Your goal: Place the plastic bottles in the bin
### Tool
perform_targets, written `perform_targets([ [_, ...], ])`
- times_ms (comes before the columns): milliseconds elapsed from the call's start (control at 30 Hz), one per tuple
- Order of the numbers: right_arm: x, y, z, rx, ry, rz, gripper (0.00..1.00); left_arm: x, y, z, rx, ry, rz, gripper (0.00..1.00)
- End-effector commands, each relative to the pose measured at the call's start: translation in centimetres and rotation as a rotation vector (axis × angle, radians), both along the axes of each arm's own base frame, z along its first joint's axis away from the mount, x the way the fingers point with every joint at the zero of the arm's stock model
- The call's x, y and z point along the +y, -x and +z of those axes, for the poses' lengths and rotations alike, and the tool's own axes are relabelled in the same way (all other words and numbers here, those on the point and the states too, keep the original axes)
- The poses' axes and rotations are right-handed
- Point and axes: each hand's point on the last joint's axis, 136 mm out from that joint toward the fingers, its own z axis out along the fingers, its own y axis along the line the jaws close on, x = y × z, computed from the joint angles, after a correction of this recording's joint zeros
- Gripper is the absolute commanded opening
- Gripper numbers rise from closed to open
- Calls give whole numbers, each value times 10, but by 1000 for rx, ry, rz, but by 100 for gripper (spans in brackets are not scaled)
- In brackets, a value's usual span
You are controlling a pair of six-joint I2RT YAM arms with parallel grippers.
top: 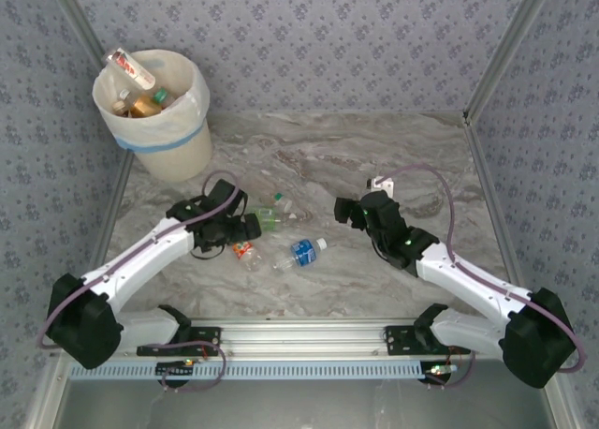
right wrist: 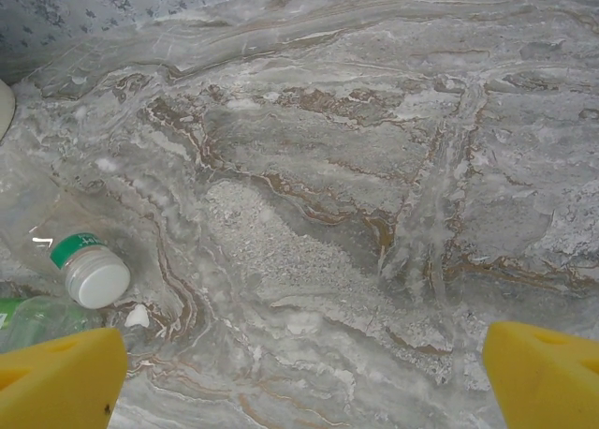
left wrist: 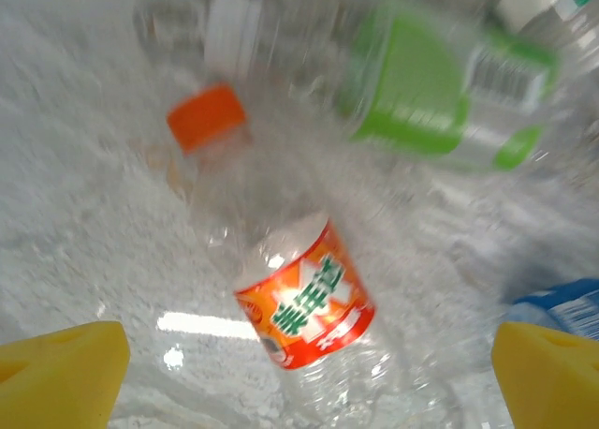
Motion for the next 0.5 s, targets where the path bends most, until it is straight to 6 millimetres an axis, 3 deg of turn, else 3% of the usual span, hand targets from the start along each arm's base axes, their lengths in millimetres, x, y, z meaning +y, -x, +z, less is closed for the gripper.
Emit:
perform_targets([
  [0,-1,-4,4,-7,-31,-29,100,-23,-2,-10,12,123,4,99],
  [167,-2,-4,7,-3,-30,-34,100,-8,3,-40,56,53,67,99],
  [467,2,-4,6,11,-38,-29,99,-22,-15,-80,65,104,118,95],
])
